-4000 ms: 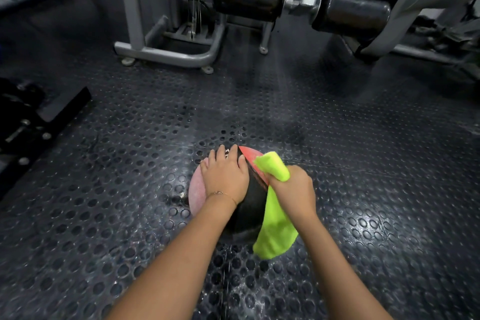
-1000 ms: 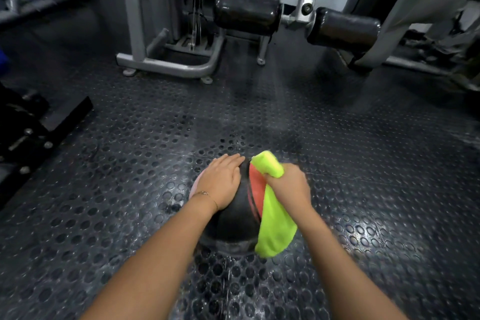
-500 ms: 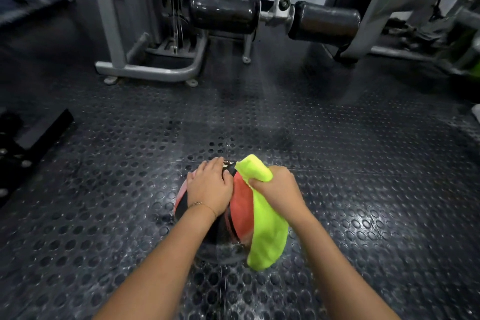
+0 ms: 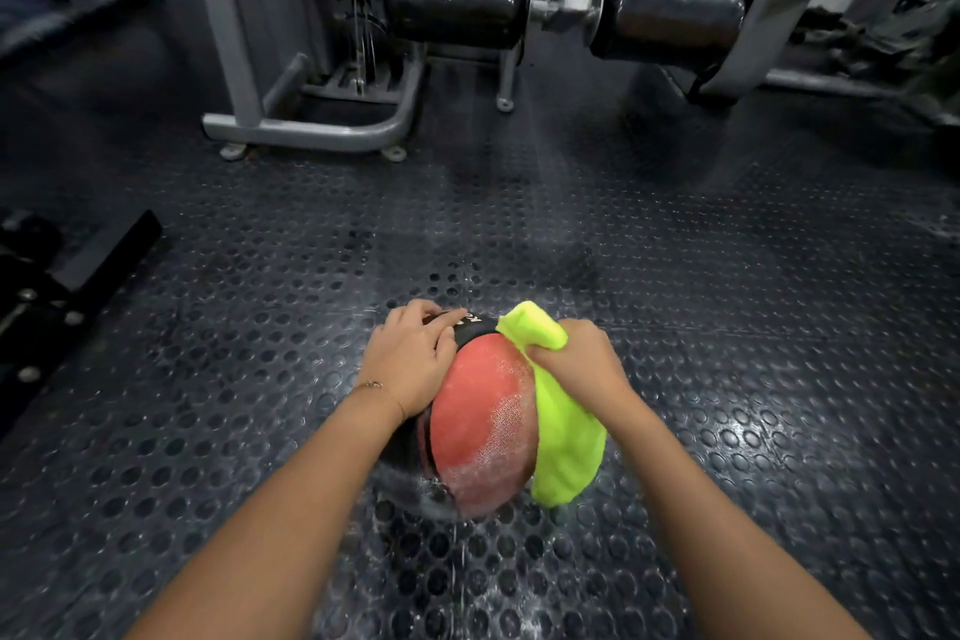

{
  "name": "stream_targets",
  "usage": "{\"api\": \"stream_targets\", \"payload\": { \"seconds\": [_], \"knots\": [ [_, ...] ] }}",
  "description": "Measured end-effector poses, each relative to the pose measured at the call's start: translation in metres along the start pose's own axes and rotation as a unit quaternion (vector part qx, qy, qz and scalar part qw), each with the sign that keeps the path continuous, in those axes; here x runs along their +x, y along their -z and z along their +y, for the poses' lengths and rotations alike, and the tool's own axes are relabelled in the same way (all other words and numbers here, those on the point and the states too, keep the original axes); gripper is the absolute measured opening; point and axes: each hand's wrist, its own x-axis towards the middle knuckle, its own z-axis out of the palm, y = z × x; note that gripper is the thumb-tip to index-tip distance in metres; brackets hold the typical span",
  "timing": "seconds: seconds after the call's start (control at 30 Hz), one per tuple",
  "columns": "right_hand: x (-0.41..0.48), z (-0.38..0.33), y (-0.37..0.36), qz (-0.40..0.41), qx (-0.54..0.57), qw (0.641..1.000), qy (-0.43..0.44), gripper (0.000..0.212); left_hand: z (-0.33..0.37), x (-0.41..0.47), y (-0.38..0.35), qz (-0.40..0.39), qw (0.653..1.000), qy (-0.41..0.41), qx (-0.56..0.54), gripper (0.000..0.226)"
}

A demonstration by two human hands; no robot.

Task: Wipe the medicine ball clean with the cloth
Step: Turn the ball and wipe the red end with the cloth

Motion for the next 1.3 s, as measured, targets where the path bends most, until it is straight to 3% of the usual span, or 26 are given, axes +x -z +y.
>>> {"api": "stream_targets", "payload": {
  "seconds": [0.1,0.2,0.37,0.5,0.6,0.7,0.87,1.03,1.17,1.3],
  "knots": [
    [-0.007,-0.006,-0.006,0.009,0.006,1.000,0.019,0.029,0.009,0.005,0.002,0.035,0.998,0.033,0.043,0.040],
    [-0.014,-0.016,-0.012,-0.020,-0.004,0.997,0.074,0.024,0.016,0.006,-0.005,0.039,0.995,0.087,-0.006,0.042],
    [0.009,-0.011,-0.003,0.010,-0.014,1.000,0.007,0.024,0.013,0.000,-0.011,0.046,0.995,0.068,-0.060,0.044],
    [-0.013,-0.017,-0.011,-0.011,-0.045,0.995,0.088,0.027,0.009,0.003,-0.006,0.082,0.990,0.110,-0.028,0.041],
    [0.002,-0.017,-0.007,-0.020,-0.047,0.996,0.068,0.027,0.008,0.002,-0.006,0.094,0.981,0.157,-0.059,0.041],
    [0.015,-0.014,-0.008,0.010,-0.013,1.000,0.023,0.031,0.008,-0.001,-0.010,0.085,0.980,0.150,-0.096,0.044],
    [0.002,-0.018,-0.017,-0.016,-0.019,0.996,0.083,0.030,-0.006,0.004,0.001,0.064,0.985,0.131,-0.094,0.042],
    [0.031,-0.027,-0.015,-0.010,-0.048,0.997,0.062,0.033,-0.006,0.009,0.005,0.051,0.986,0.127,-0.099,0.043],
    [0.018,-0.033,-0.016,-0.056,-0.089,0.983,0.148,0.026,-0.009,0.019,0.006,0.046,0.987,0.122,-0.091,0.043],
    [0.043,-0.043,-0.011,-0.050,-0.089,0.988,0.116,0.026,-0.005,0.025,0.004,0.033,0.990,0.105,-0.086,0.043]
  ]
}}
